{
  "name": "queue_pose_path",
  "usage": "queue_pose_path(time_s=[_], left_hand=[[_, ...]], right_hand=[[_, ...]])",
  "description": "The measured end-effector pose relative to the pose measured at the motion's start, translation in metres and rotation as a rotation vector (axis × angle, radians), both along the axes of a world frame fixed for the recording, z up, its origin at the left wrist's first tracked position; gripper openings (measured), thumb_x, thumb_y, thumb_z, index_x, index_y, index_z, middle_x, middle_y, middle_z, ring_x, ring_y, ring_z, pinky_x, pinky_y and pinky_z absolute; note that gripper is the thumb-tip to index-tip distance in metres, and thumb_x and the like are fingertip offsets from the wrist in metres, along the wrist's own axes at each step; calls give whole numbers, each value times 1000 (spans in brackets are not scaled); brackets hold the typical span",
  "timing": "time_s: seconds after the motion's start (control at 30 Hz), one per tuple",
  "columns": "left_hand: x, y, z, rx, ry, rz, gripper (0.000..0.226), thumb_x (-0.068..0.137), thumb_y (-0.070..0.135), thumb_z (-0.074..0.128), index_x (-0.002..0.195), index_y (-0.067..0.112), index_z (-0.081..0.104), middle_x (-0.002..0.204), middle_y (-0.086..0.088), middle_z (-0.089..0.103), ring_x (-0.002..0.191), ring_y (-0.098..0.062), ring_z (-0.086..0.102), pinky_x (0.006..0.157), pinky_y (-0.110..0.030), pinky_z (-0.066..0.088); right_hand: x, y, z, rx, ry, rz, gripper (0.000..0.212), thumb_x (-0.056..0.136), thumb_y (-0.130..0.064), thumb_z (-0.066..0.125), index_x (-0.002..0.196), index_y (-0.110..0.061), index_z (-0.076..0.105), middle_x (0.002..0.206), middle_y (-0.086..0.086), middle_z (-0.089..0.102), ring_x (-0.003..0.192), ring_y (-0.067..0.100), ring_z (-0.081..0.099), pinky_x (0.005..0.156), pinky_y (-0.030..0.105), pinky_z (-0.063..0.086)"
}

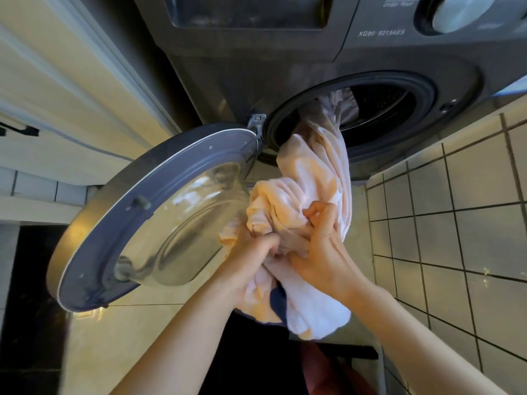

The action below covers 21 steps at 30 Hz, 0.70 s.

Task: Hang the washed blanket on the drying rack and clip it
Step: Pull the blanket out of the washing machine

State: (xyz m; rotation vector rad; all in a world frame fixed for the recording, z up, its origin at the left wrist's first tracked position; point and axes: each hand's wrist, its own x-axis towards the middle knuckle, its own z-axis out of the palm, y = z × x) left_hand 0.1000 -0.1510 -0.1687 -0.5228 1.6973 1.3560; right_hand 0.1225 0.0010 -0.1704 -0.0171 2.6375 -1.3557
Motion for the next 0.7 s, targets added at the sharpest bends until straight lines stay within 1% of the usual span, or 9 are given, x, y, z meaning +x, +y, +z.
queue_pose_path(time_s=[0.07,0.1,0.17,0.27,0.37,0.47,0.6,0.63,0.7], left_hand=[[-5,11,14,166,-72,215,17,83,10,63,87,20,77,83,-3,72,80,-17,70,75,-25,51],[-4,12,23,252,-108,291,12,81,23,69,90,20,77,89,-6,74,86,-18,71,81,-31,53],[-1,12,20,216,-143,300,51,64,52,79,106,24,72,98,-6,74,93,-20,71,89,-37,54],[-5,23,17,12,-171,390,92,35,73,80,113,29,64,98,-5,74,89,-23,71,86,-42,56],[-2,26,16,-62,-94,454,59,55,61,76,104,30,65,87,-2,75,78,-19,72,79,-38,58],[2,26,12,-118,-77,537,16,77,33,67,84,19,69,73,-3,73,64,-18,71,58,-27,56],[9,21,11,-189,-41,595,17,78,28,63,83,13,69,75,-6,73,68,-22,70,61,-32,54],[10,19,12,-190,-28,604,15,79,26,63,81,12,68,75,-6,72,69,-23,70,61,-31,52],[10,16,13,-177,5,610,12,79,21,62,79,10,67,75,-7,72,68,-23,69,59,-31,50]], right_hand=[[1,-4,5,-29,60,20,45,71,-45,50,99,-35,16,102,-11,29,98,14,36,85,42,43],[1,-5,6,-31,62,35,45,72,-42,50,102,-30,19,103,-15,29,98,10,34,87,42,43],[3,-6,5,-48,6,55,47,73,-28,55,104,-29,20,104,-19,28,102,11,35,91,43,43],[6,-5,2,-116,-88,80,54,71,-9,55,103,-34,19,115,-1,41,106,25,49,91,47,46],[9,-4,0,-132,-127,88,62,70,-2,52,101,-40,16,120,9,46,111,28,52,92,44,47],[10,4,6,-110,-202,158,59,71,4,51,102,-38,23,121,-1,50,118,21,48,94,32,45],[0,31,21,98,-156,384,61,71,1,55,120,-30,37,121,-20,37,127,-1,30,99,10,30],[-6,41,21,202,-105,443,68,71,-2,59,129,-29,35,127,-22,32,133,-4,20,105,10,22],[-21,60,15,493,12,578,86,75,-23,69,145,-32,21,148,-18,18,143,12,4,116,33,11]])
